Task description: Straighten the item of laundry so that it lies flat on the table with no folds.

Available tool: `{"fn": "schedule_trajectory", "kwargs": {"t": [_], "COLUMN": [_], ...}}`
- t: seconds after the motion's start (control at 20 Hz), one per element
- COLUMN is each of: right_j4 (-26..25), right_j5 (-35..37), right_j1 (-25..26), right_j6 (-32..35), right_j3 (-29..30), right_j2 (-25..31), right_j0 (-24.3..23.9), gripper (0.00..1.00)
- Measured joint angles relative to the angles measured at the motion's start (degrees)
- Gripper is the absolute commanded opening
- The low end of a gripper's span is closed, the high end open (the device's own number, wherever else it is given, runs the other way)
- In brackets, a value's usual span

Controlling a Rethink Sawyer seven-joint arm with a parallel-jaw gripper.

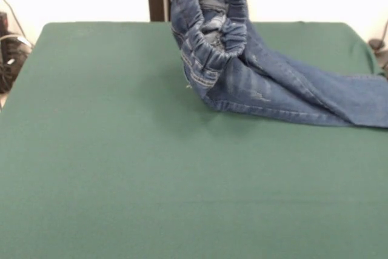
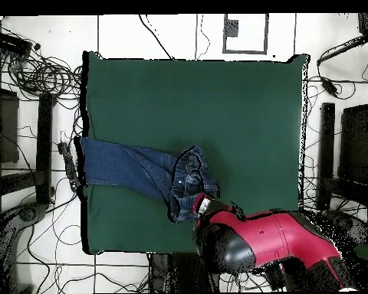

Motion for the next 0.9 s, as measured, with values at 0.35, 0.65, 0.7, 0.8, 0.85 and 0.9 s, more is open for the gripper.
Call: {"fn": "schedule_trajectory", "kwargs": {"t": [0.35, 0.65, 0.7, 0.8, 0.85, 0.9], "right_j4": [-4.3, -8.8, -9.6, -10.1, -10.2, -10.3], "right_j5": [0.0, 0.0, 0.0, 0.0, 0.0, 0.0], "right_j1": [3.3, 6.5, 7.2, 7.6, 7.8, 7.8], "right_j6": [-1.0, -1.0, -1.0, -1.0, -1.0, -1.0], "right_j3": [0.3, 0.3, 0.3, 0.4, 0.7, 0.8], "right_j2": [2.2, 3.9, 4.6, 5.3, 6.6, 7.0], "right_j0": [-2.0, -5.2, -6.4, -7.7, -9.7, -10.3], "gripper": [0.00, 0.00, 0.00, 0.00, 0.00, 0.00]}}
